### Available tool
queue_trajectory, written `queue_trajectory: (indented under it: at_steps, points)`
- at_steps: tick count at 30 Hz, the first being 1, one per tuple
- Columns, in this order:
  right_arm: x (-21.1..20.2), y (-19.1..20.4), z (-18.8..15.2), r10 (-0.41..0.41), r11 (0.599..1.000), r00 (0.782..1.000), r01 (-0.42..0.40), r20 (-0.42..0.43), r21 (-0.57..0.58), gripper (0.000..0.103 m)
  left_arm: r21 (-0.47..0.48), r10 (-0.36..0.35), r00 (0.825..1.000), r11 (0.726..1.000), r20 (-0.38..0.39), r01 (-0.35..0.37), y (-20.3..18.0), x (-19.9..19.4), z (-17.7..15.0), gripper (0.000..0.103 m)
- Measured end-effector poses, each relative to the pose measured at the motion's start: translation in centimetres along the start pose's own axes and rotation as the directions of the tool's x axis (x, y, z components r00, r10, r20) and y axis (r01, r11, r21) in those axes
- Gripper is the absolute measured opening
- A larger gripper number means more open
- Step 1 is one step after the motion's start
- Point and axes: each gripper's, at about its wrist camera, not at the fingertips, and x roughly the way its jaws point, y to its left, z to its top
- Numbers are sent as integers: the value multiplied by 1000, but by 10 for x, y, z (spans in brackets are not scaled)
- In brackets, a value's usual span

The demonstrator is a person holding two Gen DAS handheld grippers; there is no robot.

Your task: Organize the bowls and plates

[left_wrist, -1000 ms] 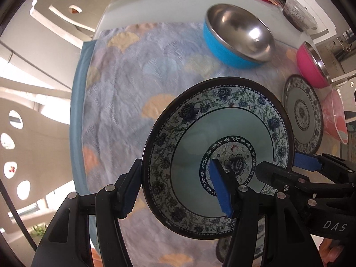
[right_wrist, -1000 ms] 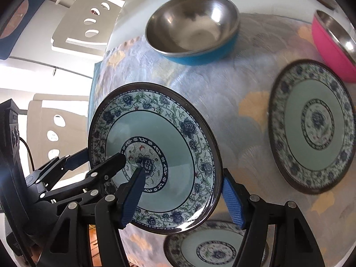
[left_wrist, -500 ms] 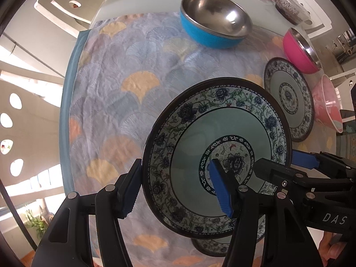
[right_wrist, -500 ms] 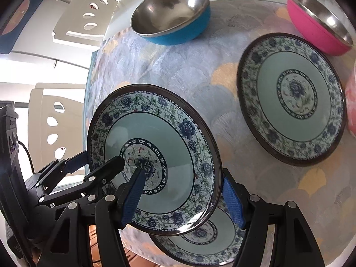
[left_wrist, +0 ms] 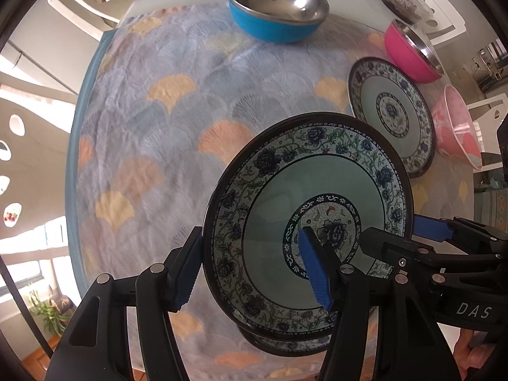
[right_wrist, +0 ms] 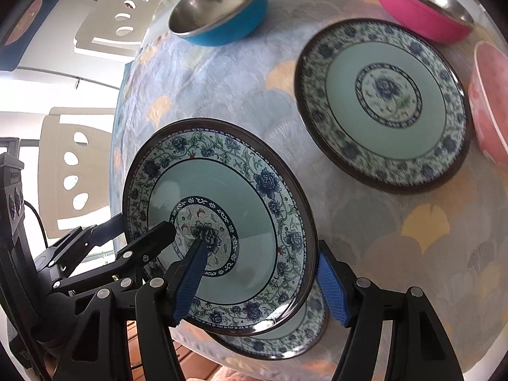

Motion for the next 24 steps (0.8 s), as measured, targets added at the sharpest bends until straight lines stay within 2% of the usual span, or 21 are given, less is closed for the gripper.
queue_trajectory:
  at_steps: [15,24]
  points:
    - [1,-17,-30,-3,1000,999,3,-36,-1,68,-14,-9,1000,1000,-21,9,16,11,-1,57]
    - [10,-14,-42,-6,1000,998,6,-69,-11,69,-34,-15,999,999,-41,14,27,23,7,57]
